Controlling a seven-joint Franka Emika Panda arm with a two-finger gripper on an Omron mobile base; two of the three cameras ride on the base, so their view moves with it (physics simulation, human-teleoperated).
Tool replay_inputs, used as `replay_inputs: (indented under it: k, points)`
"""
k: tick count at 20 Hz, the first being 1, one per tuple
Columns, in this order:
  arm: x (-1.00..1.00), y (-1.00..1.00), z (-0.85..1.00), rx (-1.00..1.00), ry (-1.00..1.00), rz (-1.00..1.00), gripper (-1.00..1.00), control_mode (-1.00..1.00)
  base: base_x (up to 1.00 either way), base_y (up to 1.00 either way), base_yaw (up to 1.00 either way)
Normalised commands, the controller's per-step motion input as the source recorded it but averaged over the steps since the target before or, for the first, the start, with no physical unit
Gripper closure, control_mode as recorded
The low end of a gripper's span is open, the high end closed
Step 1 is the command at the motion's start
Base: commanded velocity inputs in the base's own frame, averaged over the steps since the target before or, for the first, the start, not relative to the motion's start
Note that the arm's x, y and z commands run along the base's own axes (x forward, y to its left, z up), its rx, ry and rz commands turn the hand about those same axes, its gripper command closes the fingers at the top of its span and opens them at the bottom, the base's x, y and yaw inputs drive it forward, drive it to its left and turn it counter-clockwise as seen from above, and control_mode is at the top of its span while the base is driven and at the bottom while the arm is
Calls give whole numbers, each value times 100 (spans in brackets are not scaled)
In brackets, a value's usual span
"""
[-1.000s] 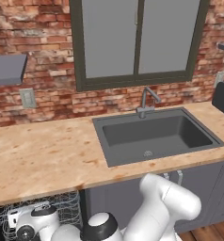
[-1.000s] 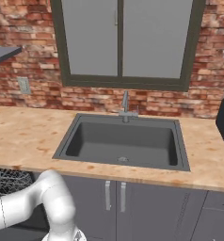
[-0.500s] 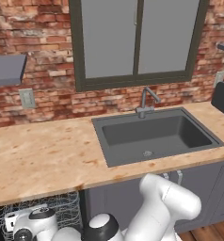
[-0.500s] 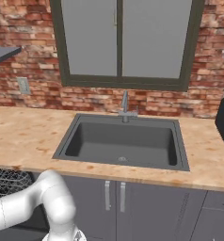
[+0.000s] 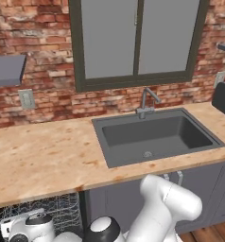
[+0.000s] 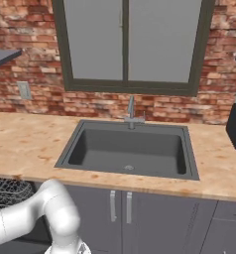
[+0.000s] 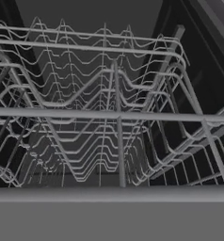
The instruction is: Open the dishwasher door and pull out the top rack.
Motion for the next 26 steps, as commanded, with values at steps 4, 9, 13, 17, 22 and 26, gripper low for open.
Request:
replay_inputs:
  k: [4, 9, 13, 17, 22, 26]
  points:
    - [-62, 25, -62, -3, 0, 1, -100, -100, 0, 0, 0]
    - [-62, 22, -61, -4, 5, 1, -100, -100, 0, 0, 0]
    - [-62, 22, -59, -4, 7, 1, -100, -100, 0, 0, 0]
    - [-62, 21, -59, -4, 7, 1, -100, -100, 0, 0, 0]
    - [-62, 22, -61, -4, 5, 1, -100, -100, 0, 0, 0]
    - [-62, 23, -62, -4, 1, 1, -100, -100, 0, 0, 0]
